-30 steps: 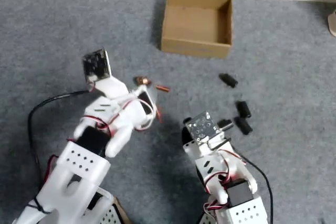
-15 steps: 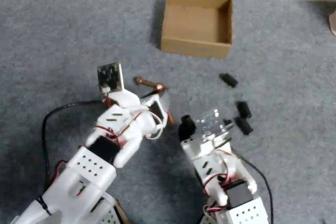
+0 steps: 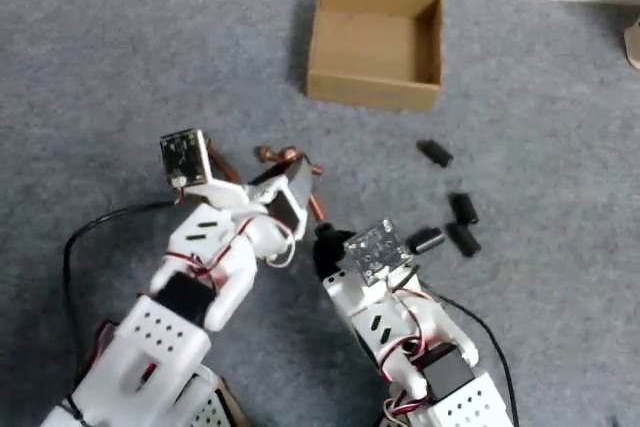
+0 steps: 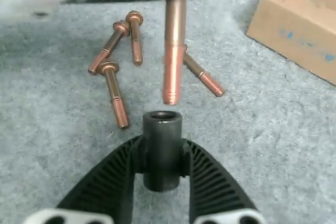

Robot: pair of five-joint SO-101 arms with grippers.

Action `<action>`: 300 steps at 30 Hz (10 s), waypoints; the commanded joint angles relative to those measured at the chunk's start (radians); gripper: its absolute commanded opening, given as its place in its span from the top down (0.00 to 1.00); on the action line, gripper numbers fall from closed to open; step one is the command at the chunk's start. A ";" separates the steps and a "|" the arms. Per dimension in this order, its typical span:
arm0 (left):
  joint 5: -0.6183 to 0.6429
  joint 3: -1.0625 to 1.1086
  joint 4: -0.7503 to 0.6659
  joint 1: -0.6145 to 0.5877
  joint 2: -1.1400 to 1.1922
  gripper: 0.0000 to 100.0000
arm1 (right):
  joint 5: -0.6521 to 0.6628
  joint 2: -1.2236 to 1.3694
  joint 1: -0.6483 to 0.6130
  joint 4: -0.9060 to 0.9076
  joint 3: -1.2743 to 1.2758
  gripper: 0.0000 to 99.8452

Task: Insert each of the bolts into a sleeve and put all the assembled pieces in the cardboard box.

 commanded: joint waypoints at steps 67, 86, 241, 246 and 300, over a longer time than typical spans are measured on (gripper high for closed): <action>-0.285 0.088 0.112 -0.171 -0.142 0.97 | -0.011 -0.004 0.417 0.047 -0.030 1.00; -0.293 0.177 -0.006 -0.179 -0.142 0.99 | -0.048 0.895 0.506 -0.002 -0.694 1.00; -0.462 0.334 -0.245 -0.125 -0.142 0.99 | 0.671 2.687 0.595 0.926 -2.549 0.78; -0.462 0.334 -0.247 -0.125 -0.142 0.99 | 0.678 2.721 0.610 0.960 -2.559 0.78; -0.462 0.334 -0.245 -0.125 -0.142 0.99 | 0.164 3.045 0.599 0.998 -3.148 0.97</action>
